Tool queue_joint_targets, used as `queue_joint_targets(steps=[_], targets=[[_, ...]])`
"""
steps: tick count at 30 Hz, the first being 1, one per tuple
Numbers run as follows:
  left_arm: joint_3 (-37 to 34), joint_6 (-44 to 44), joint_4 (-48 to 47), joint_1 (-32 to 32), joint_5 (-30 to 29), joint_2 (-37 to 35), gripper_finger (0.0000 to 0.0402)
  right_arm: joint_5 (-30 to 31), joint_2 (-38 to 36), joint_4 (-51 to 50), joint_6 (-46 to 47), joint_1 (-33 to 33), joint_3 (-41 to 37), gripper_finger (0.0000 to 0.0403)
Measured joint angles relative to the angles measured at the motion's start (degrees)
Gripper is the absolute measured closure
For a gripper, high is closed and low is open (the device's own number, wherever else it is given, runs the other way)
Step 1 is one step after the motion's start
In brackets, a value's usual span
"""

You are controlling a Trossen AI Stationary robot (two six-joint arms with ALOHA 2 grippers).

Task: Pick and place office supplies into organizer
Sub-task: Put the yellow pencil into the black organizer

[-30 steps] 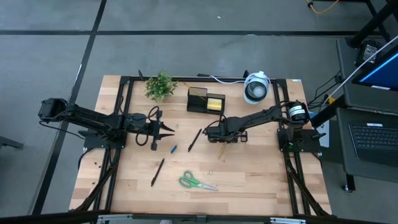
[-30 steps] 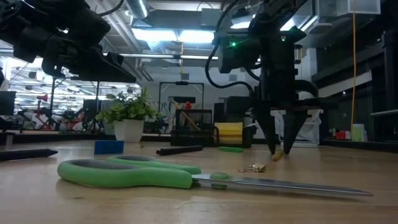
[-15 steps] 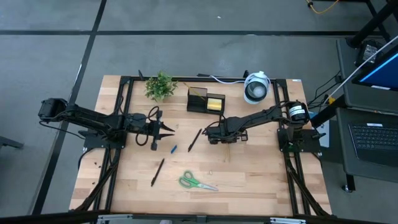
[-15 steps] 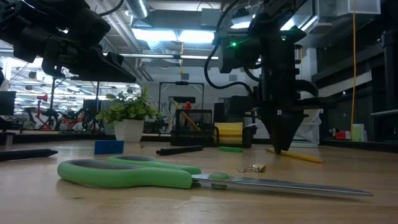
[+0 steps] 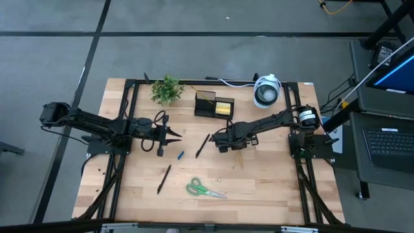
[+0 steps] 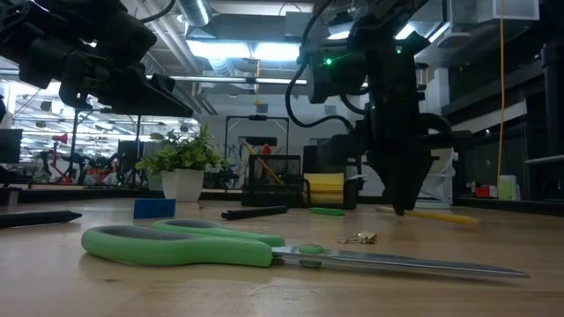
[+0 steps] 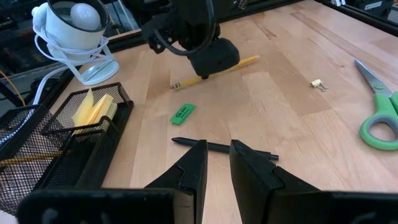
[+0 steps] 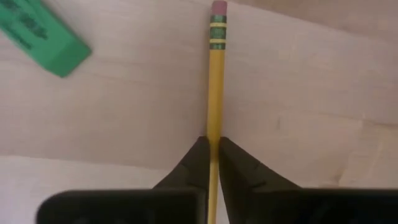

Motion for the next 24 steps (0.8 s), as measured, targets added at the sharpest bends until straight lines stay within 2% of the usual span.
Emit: queue_joint_targets(steps=[10, 18, 24], targets=[[-0.02, -0.92, -0.02, 0.01, -0.02, 0.0, 0.0339, 3.19, -0.15, -4.36, -2.87, 0.13, 5.92, 0.0364], [-0.02, -1.68, -0.02, 0.01, -0.02, 0.0, 0.0339, 11.37, -0.24, -12.07, -9.86, 1.5, 16.5, 0.0374], [0.0, -4.39, 0.0, 0.01, -0.02, 0.0, 0.0339, 21.58, -0.33, -17.0, -14.13, 3.58, 25.71, 0.0364]])
